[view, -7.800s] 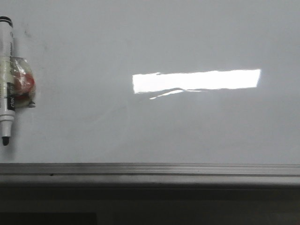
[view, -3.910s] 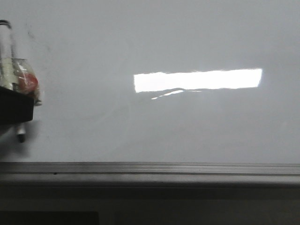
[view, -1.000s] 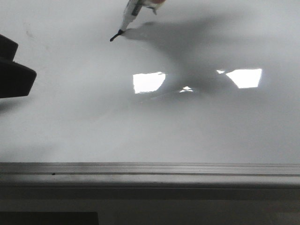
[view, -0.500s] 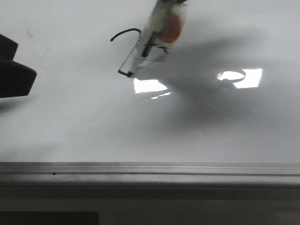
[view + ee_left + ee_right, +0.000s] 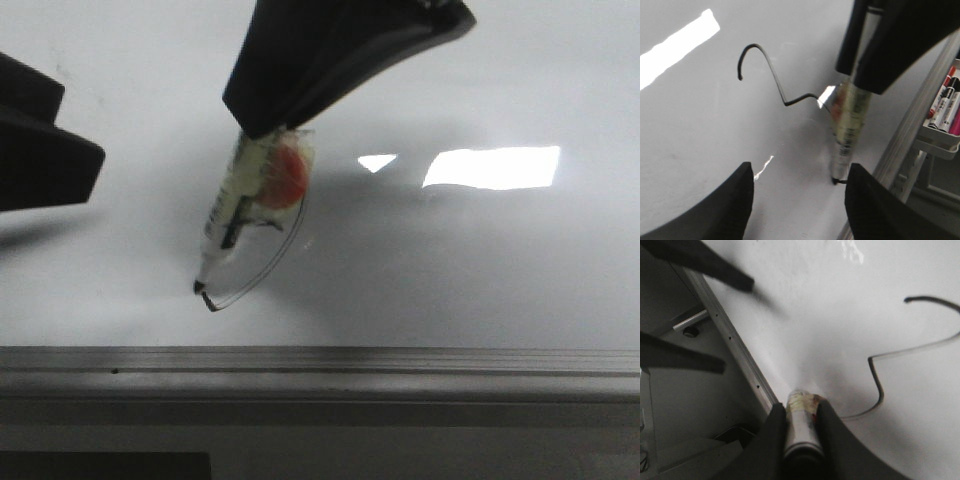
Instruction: Write number 3 on whiteboard
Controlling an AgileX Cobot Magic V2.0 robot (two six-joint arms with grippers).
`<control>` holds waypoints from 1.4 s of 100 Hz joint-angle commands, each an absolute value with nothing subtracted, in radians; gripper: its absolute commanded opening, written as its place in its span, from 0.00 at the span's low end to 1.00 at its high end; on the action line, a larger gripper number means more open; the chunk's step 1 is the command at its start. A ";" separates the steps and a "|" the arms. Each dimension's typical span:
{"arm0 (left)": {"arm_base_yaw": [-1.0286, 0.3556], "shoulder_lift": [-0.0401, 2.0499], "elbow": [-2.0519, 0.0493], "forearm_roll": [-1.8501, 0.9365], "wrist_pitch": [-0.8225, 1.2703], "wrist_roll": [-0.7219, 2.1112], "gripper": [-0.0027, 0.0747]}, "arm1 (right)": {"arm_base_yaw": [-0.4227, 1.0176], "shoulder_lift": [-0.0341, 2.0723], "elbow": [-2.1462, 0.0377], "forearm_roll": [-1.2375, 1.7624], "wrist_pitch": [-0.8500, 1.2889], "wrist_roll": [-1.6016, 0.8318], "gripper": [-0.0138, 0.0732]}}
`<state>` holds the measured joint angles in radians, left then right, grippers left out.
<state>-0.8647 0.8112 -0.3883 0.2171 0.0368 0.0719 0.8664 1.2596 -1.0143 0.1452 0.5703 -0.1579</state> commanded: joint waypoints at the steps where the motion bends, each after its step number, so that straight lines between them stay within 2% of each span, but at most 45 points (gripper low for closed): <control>1: -0.890 0.833 -0.421 0.223 -0.054 0.062 0.51 | 0.887 1.240 -1.074 0.123 0.494 -0.164 0.08; 20: -0.894 0.872 -0.421 0.223 -0.114 0.062 0.51 | 0.968 1.240 -1.098 0.125 0.490 -0.164 0.08; 35: -0.894 0.874 -0.421 0.223 -0.116 0.062 0.49 | 0.970 1.240 -1.098 0.155 0.481 -0.159 0.08; 44: -0.894 0.879 -0.421 0.223 -0.112 0.062 0.36 | 0.976 1.240 -1.098 0.165 0.472 -0.159 0.08; 57: -0.894 0.881 -0.421 0.223 -0.088 0.062 0.00 | 0.984 1.240 -1.098 0.166 0.472 -0.159 0.08; 75: -0.894 0.881 -0.421 0.223 -0.072 0.062 0.01 | 0.984 1.240 -1.098 0.169 0.454 -0.159 0.10; 82: -0.894 0.881 -0.421 0.217 -0.061 0.062 0.01 | 0.984 1.240 -1.098 0.169 0.449 -0.159 0.23; 89: -0.894 0.881 -0.421 0.161 -0.054 0.058 0.01 | 0.984 1.240 -1.098 0.169 0.438 -0.159 0.48; 94: -0.894 0.879 -0.421 0.081 -0.049 0.058 0.01 | 0.977 1.234 -1.098 0.169 0.420 -0.159 0.69; 96: -0.894 0.879 -0.422 0.058 -0.049 0.058 0.01 | 0.971 1.228 -1.098 0.169 0.419 -0.159 0.74; 97: -0.894 0.879 -0.424 0.017 -0.049 0.058 0.01 | 0.968 1.224 -1.098 0.169 0.422 -0.159 0.80; 104: -0.894 0.873 -0.433 -0.116 -0.047 0.058 0.01 | 0.955 1.196 -1.098 0.169 0.445 -0.159 0.93; 120: -0.881 0.881 -0.468 -0.340 -0.045 0.058 0.01 | 0.947 1.103 -1.098 0.169 0.427 -0.158 0.90; 140: -0.768 0.904 -0.473 -0.539 0.027 0.058 0.01 | 0.947 1.019 -1.098 0.169 0.397 -0.147 0.90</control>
<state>-0.8088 0.9031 -0.4394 -0.4647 0.0499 0.0658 0.9518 1.0592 -1.0630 0.1626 0.4774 -0.1579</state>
